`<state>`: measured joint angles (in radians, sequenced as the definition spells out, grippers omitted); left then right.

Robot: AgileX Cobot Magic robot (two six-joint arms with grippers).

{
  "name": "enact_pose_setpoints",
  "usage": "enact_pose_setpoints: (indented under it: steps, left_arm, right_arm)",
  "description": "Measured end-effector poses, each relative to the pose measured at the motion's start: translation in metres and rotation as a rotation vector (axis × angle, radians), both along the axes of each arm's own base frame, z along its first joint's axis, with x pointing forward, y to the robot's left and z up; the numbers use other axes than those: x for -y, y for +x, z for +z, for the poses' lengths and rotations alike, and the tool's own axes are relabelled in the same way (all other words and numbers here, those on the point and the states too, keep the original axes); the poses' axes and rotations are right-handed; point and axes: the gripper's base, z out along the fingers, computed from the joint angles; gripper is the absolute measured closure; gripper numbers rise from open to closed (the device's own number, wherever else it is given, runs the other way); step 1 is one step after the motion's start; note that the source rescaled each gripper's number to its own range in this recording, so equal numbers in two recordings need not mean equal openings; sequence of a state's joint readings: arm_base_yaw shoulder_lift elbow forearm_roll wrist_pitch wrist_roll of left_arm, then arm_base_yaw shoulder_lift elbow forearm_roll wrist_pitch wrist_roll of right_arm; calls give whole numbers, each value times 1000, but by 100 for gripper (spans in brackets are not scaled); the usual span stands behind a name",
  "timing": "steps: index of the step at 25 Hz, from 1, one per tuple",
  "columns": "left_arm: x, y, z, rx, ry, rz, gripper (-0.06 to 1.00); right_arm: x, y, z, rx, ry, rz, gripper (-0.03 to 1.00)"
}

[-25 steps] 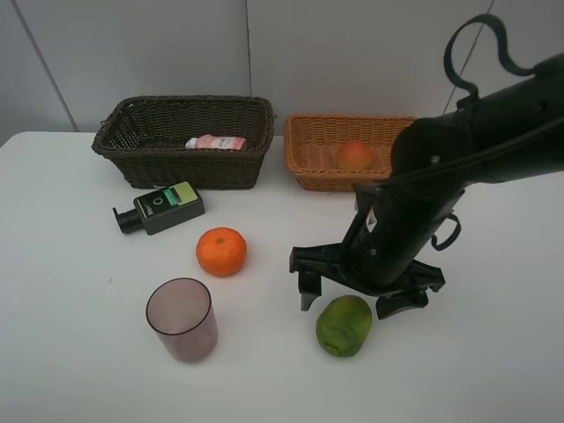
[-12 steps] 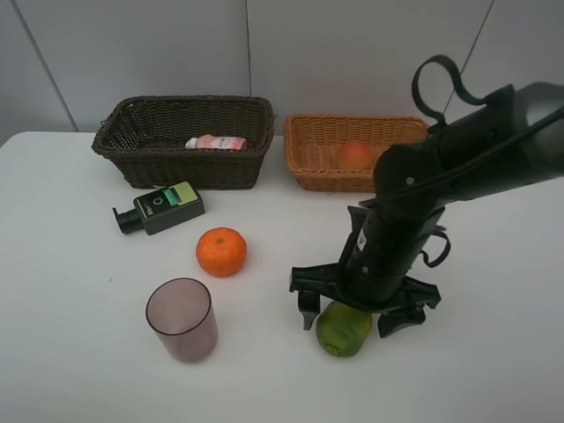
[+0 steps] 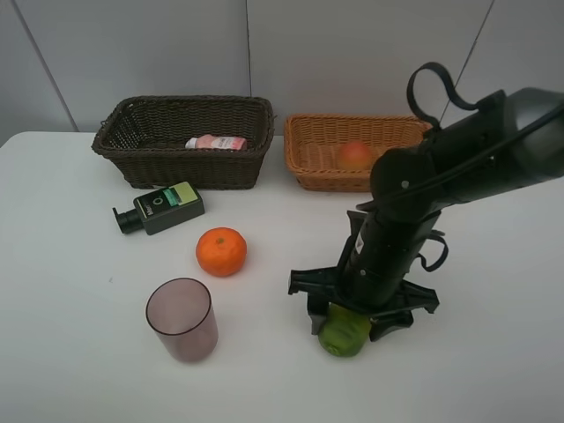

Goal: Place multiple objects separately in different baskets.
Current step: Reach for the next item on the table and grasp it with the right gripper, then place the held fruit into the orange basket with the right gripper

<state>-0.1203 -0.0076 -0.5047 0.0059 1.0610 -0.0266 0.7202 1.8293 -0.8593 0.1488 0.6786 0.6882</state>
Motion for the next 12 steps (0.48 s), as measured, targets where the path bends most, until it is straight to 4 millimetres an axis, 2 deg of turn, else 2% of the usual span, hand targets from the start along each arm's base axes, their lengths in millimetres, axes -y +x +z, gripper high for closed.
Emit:
enact_pose_setpoints:
  steps: [12]
  left_arm:
    - [0, 0, 0, 0, 0, 0, -1]
  right_arm:
    - [0, 0, 0, -2, -2, 0, 59]
